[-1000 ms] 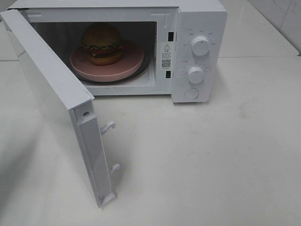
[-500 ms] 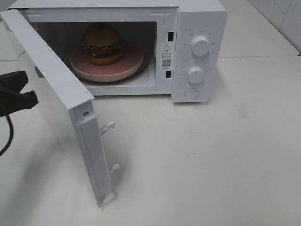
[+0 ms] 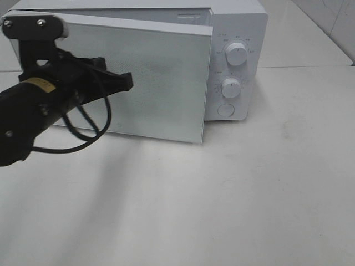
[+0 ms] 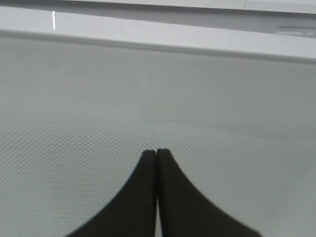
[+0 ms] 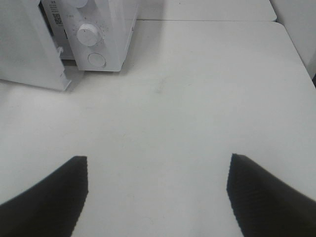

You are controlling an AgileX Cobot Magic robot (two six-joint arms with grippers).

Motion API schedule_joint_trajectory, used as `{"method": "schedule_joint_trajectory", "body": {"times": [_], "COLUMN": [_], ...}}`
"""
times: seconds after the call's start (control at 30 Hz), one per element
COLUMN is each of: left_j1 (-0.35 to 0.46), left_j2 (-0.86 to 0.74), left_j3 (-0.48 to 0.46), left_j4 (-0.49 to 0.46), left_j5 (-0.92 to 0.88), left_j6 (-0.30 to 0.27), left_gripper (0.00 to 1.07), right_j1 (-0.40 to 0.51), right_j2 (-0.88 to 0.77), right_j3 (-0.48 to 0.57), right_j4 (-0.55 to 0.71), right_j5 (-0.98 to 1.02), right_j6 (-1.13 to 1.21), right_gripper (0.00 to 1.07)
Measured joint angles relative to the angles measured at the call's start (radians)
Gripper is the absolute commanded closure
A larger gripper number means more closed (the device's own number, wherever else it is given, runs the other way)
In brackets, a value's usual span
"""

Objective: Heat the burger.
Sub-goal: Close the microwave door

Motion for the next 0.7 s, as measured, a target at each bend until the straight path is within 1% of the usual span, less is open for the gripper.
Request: {"method": "schedule_joint_trajectory", "body": {"times": [0.03,0.07,0.1,0.13,0.17,0.2,0.23,0.27,0.3,0.33,0.4,0.43,0.5,0.53,0.57,0.6,0.63,0.67,0.7], "left_j1": [0.0,-0.009,-0.027,-0.027,-0.032,-0.041,-0.041,-0.045,-0.05,-0.05,-0.053,-0.053,-0.063,-0.063,-0.064,-0.064,-0.066,-0.07,-0.07], "left_j2": [0.0,0.012,0.044,0.044,0.056,0.085,0.085,0.098,0.125,0.125,0.163,0.163,0.192,0.192,0.212,0.212,0.219,0.229,0.229], "left_j3": [0.0,-0.028,-0.097,-0.097,-0.124,-0.189,-0.189,-0.216,-0.27,-0.27,-0.335,-0.335,-0.392,-0.392,-0.428,-0.428,-0.443,-0.463,-0.463], "left_j4": [0.0,-0.018,-0.045,-0.045,-0.055,-0.074,-0.074,-0.085,-0.093,-0.093,-0.106,-0.106,-0.107,-0.107,-0.127,-0.127,-0.141,-0.166,-0.166], "left_j5": [0.0,0.006,0.027,0.027,0.038,0.065,0.065,0.084,0.117,0.117,0.156,0.156,0.205,0.205,0.228,0.228,0.239,0.258,0.258], "left_j6": [0.0,0.021,0.071,0.071,0.088,0.119,0.119,0.128,0.139,0.139,0.15,0.15,0.179,0.179,0.201,0.201,0.218,0.251,0.251], "left_gripper": [1.07,1.07,1.07,1.07,1.07,1.07,1.07,1.07,1.07,1.07,1.07,1.07,1.07,1.07,1.07,1.07,1.07,1.07,1.07], "right_j1": [0.0,0.0,0.0,0.0,0.0,0.0,0.0,0.0,0.0,0.0,0.0,0.0,0.0,0.0,0.0,0.0,0.0,0.0,0.0], "right_j2": [0.0,0.0,0.0,0.0,0.0,0.0,0.0,0.0,0.0,0.0,0.0,0.0,0.0,0.0,0.0,0.0,0.0,0.0,0.0], "right_j3": [0.0,0.0,0.0,0.0,0.0,0.0,0.0,0.0,0.0,0.0,0.0,0.0,0.0,0.0,0.0,0.0,0.0,0.0,0.0], "right_j4": [0.0,0.0,0.0,0.0,0.0,0.0,0.0,0.0,0.001,0.001,0.001,0.001,0.001,0.001,0.001,0.001,0.001,0.001,0.001], "right_j5": [0.0,0.0,0.0,0.0,0.0,0.0,0.0,0.0,0.0,0.0,0.0,0.0,0.0,0.0,0.0,0.0,0.0,0.0,0.0], "right_j6": [0.0,0.0,0.0,0.0,0.0,0.0,0.0,0.0,0.0,0.0,0.0,0.0,0.0,0.0,0.0,0.0,0.0,0.0,0.0], "right_gripper": [0.32,0.32,0.32,0.32,0.32,0.32,0.32,0.32,0.32,0.32,0.32,0.32,0.32,0.32,0.32,0.32,0.32,0.32,0.32]}}
